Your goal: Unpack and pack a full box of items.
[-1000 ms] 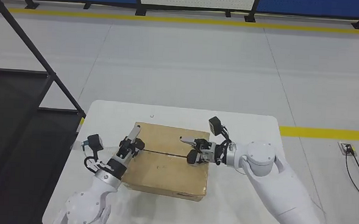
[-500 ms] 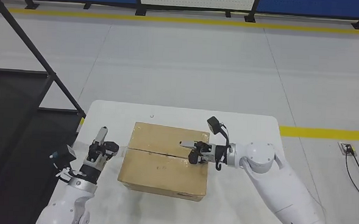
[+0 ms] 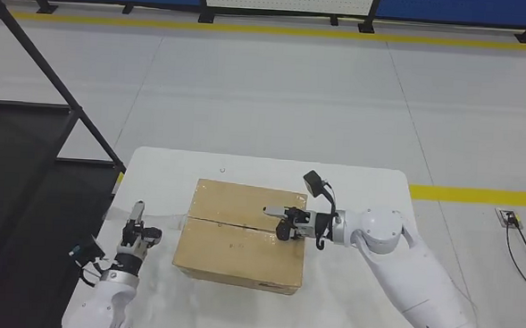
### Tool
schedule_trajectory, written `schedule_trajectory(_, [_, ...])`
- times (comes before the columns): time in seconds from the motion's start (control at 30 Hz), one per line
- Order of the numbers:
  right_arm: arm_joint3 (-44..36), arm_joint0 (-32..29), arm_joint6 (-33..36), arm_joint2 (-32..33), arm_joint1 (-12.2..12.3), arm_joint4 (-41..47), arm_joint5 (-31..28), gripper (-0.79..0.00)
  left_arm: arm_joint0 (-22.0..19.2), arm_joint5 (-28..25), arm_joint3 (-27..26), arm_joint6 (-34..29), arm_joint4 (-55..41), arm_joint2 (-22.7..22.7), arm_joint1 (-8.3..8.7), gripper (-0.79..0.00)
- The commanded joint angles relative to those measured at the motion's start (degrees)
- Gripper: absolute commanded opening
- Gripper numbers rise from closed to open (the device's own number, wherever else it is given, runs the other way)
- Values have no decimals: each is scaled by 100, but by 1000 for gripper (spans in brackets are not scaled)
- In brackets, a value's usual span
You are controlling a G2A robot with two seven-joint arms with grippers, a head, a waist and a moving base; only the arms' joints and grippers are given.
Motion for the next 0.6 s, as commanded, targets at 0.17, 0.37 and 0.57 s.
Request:
schedule_trajectory(0.17, [0, 0, 0, 0, 0, 0, 0, 0, -253, 10, 802, -70, -325, 165, -59, 0])
schedule_trajectory(0.37, [0, 0, 0, 0, 0, 0, 0, 0, -901, 22, 1406, -55, -373, 341, -112, 0])
schedule_trajectory(0.57, [0, 0, 0, 0, 0, 0, 0, 0, -1550, 139, 2104, -202, -356, 407, -135, 0])
